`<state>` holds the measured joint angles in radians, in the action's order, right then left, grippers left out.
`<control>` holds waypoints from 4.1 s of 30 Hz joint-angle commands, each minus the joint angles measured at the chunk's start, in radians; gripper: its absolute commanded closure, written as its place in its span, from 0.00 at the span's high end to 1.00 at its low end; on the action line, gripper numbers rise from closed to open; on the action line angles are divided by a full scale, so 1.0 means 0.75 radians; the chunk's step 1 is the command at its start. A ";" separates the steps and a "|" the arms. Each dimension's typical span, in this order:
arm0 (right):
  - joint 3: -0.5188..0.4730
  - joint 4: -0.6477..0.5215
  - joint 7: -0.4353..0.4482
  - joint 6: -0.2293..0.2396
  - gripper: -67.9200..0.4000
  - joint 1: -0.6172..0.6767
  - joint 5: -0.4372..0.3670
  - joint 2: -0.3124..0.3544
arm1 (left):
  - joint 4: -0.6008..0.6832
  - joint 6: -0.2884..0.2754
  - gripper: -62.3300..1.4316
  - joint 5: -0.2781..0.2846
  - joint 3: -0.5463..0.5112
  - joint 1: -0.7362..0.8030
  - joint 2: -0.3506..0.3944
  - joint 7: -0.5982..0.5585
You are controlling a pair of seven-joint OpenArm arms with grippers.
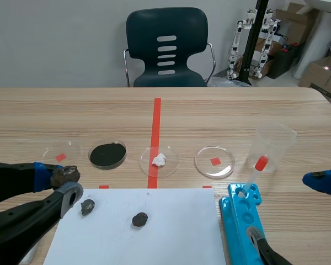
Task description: Rub the mineral on the streak plate
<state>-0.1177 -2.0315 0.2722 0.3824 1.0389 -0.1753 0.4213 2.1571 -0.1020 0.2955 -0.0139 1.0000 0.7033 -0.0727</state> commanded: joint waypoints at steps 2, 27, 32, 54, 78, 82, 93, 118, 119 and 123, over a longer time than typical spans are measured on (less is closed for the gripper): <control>-0.009 -0.006 0.015 0.002 0.95 -0.015 -0.015 0.001 | 0.011 0.008 0.13 0.009 0.001 -0.001 -0.014 -0.028; -0.009 -0.006 0.015 0.002 0.95 -0.015 -0.015 0.001 | -0.418 -0.039 0.13 0.083 0.100 -0.208 -0.213 -0.143; -0.009 -0.006 0.015 0.002 0.95 -0.015 -0.015 0.001 | -0.481 -0.037 0.13 0.239 0.097 -0.294 -0.213 0.077; -0.009 -0.006 0.015 0.002 0.95 -0.015 -0.015 0.001 | -0.549 0.345 0.13 0.399 0.030 -0.946 -0.279 1.511; -0.009 -0.006 0.015 0.002 0.95 -0.015 -0.015 0.001 | -1.006 0.381 0.13 0.453 0.050 -1.291 -0.279 1.696; -0.009 -0.006 0.015 0.002 0.95 -0.015 -0.015 0.001 | -1.047 0.367 0.13 0.456 0.075 -1.316 -0.280 1.690; -0.009 -0.006 0.015 0.002 0.95 -0.015 -0.015 0.001 | -1.132 0.363 0.13 0.428 0.124 -1.372 -0.314 1.667; -0.009 -0.006 0.015 0.002 0.95 -0.015 -0.015 0.001 | -1.208 0.270 0.13 0.549 0.125 -1.382 -0.317 1.623; -0.009 -0.006 0.015 0.002 0.95 -0.015 -0.015 0.001 | -1.208 0.270 0.13 0.546 0.125 -1.382 -0.317 1.622; -0.009 -0.006 0.015 0.002 0.95 -0.015 -0.015 0.001 | -1.208 0.288 0.13 0.455 0.125 -1.381 -0.316 1.625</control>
<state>-0.1177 -2.0315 0.2718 0.3824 1.0389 -0.1753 0.4213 1.2491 0.1020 0.6693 0.0811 -0.0315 0.4625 1.1442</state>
